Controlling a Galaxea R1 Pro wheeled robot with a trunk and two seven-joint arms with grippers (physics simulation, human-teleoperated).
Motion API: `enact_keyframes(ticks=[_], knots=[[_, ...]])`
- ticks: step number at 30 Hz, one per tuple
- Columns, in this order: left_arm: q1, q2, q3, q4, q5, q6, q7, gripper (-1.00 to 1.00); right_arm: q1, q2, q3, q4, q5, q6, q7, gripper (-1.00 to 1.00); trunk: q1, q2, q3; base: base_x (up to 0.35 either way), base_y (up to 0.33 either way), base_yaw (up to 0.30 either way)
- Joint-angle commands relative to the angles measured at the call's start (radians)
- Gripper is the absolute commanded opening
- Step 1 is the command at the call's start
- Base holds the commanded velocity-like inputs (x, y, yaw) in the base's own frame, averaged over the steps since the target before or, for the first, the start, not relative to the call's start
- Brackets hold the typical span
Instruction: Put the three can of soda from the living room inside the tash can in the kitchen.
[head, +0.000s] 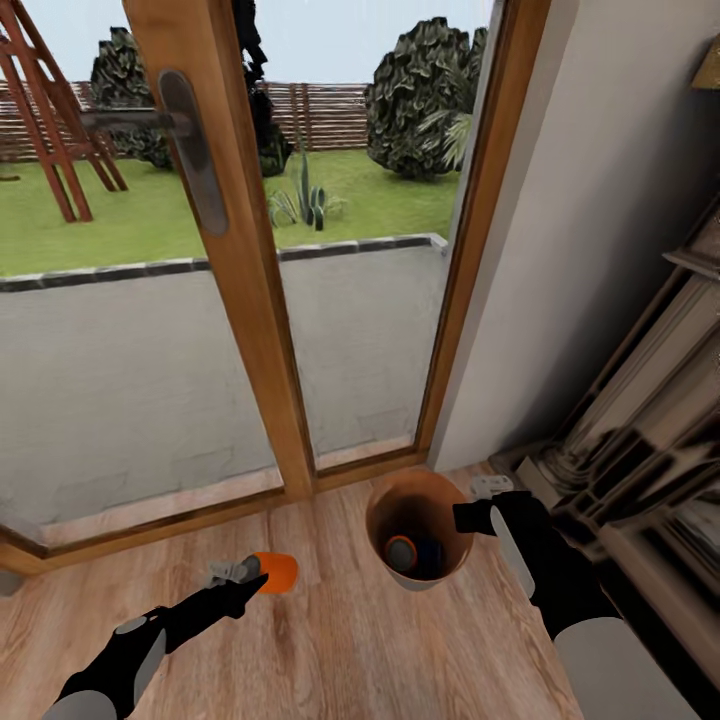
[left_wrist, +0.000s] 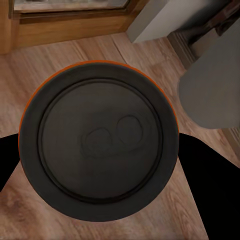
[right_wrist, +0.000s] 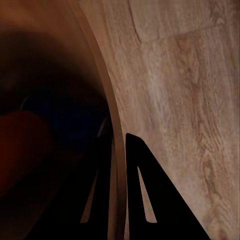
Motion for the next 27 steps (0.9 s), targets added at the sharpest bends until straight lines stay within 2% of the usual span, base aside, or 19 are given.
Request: enact_keyframes(ticks=[1, 21, 26, 27], knots=[[0.000, 0.002, 0.000, 0.000, -0.001, 0.000, 0.000, -1.00, 0.000, 0.000, 0.000, 0.000, -0.016, 0.000, 0.006, -1.00, -0.004, 0.007, 0.005, 0.000, 0.000, 0.000], [0.000, 0.005, 0.000, 0.000, -0.002, 0.000, -0.001, -1.00, 0.000, 0.000, -0.001, 0.000, -0.016, 0.000, 0.007, -1.00, -0.081, 0.147, 0.101, 0.000, 0.000, 0.000], [0.000, 0.005, 0.000, 0.000, -0.001, 0.000, -0.010, -1.00, 0.000, 0.000, -0.001, 0.001, -0.014, -0.001, 0.006, -1.00, -0.081, 0.147, 0.106, 0.000, 0.000, 0.000], [0.000, 0.005, 0.000, 0.000, -0.001, 0.000, -0.026, -1.00, 0.000, 0.000, 0.000, 0.009, -0.012, -0.004, 0.006, -1.00, -0.081, 0.147, 0.107, 0.000, 0.000, 0.000]])
